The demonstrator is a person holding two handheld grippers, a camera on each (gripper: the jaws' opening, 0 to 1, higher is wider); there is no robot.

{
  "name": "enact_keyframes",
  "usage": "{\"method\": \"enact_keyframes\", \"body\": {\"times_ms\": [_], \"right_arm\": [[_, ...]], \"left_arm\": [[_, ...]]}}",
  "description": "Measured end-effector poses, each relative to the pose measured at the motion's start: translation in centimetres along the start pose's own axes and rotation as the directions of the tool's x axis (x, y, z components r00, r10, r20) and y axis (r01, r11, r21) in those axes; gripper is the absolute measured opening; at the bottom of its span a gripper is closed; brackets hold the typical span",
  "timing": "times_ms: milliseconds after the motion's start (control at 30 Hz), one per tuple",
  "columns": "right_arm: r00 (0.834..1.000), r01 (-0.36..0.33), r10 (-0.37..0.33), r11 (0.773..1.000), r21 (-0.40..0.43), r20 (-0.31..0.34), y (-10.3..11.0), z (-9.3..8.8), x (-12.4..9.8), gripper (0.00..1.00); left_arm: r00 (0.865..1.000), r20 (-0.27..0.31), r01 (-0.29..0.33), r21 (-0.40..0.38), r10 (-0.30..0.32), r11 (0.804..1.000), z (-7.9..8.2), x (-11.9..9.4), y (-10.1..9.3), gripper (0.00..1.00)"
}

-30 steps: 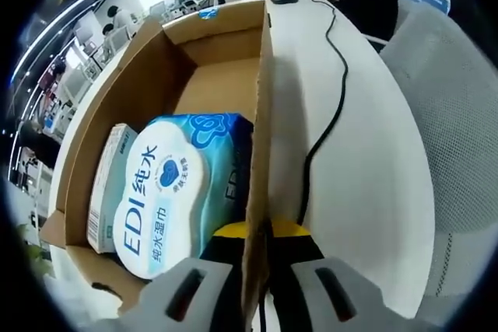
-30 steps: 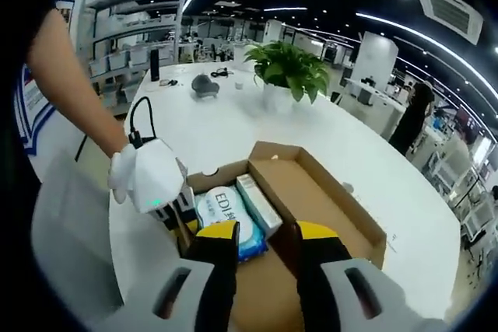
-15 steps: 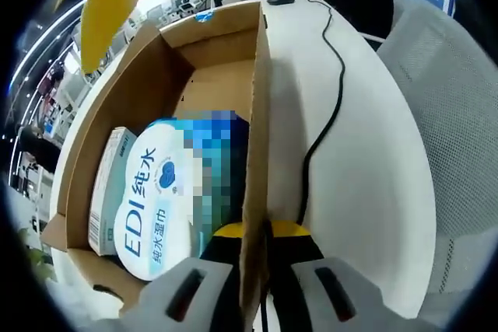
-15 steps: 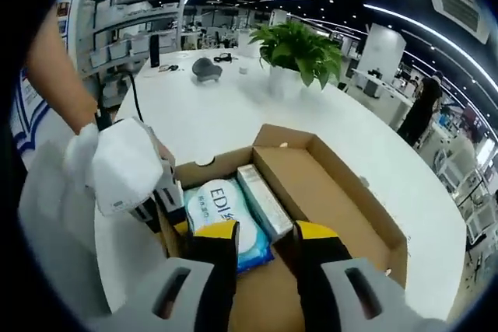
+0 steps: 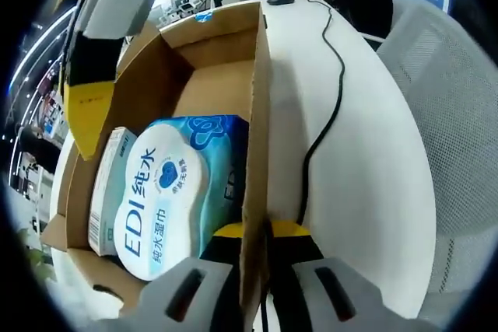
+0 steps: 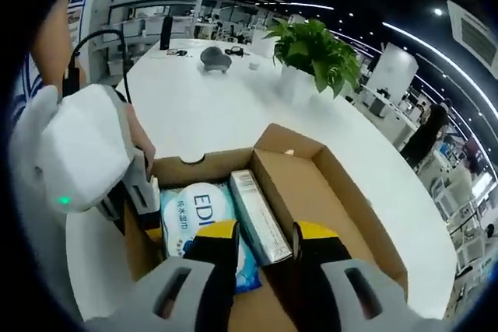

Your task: Operate the shoe box by opening the lid, removing the specified soft item, and placing it in the target area until the item is outside and the box remains undamaged.

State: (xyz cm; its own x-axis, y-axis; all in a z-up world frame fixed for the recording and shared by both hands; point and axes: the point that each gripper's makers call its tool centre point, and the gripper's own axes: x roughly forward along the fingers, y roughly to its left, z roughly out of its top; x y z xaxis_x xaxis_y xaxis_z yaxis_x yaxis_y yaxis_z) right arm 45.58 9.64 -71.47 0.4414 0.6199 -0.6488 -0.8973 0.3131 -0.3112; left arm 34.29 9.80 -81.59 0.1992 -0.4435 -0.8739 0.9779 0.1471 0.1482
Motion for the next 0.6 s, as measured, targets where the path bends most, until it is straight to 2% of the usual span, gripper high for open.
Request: {"method": "enact_keyframes", "body": {"times_ms": [67,333,433,467,500,533,600], "right_arm": [[1.000,-0.005,0.005,0.999,-0.033,-0.002,0.2,0.0,0.3,0.24],[0.998,-0.041,0.039,0.998,-0.057,-0.040,0.5,-0.7,2.5,0.20],[0.998,-0.035,0.034,0.999,-0.030,-0.047,0.7,-0.7,3.2,0.18],[0.998,-0.040,0.038,0.998,-0.039,-0.052,1.0,-0.9,3.4,0.19],[0.996,-0.042,0.035,0.995,-0.091,-0.080,1.1,-1.4,3.6,0.19],[0.996,-0.014,0.002,0.991,-0.133,-0.091,0.7,-1.6,3.7,0.18],[0.998,-0.007,0.002,0.997,-0.078,-0.068,0.7,-1.3,3.8,0.18]], "left_arm": [[1.000,-0.001,0.000,-0.003,0.000,1.000,0.0,0.0,0.0,0.03],[1.000,-0.001,0.001,-0.003,-0.001,1.000,0.0,-0.1,0.1,0.03],[1.000,-0.001,0.002,-0.001,-0.002,1.000,0.0,-0.1,0.1,0.03],[1.000,-0.001,0.002,-0.001,-0.002,1.000,0.0,-0.1,0.0,0.03],[1.000,0.000,0.001,0.000,-0.001,1.000,0.0,-0.1,0.0,0.03],[1.000,-0.001,0.001,-0.002,-0.001,1.000,0.0,-0.1,0.0,0.03],[1.000,-0.003,0.002,-0.007,-0.002,1.000,0.0,-0.1,0.0,0.03]]}}
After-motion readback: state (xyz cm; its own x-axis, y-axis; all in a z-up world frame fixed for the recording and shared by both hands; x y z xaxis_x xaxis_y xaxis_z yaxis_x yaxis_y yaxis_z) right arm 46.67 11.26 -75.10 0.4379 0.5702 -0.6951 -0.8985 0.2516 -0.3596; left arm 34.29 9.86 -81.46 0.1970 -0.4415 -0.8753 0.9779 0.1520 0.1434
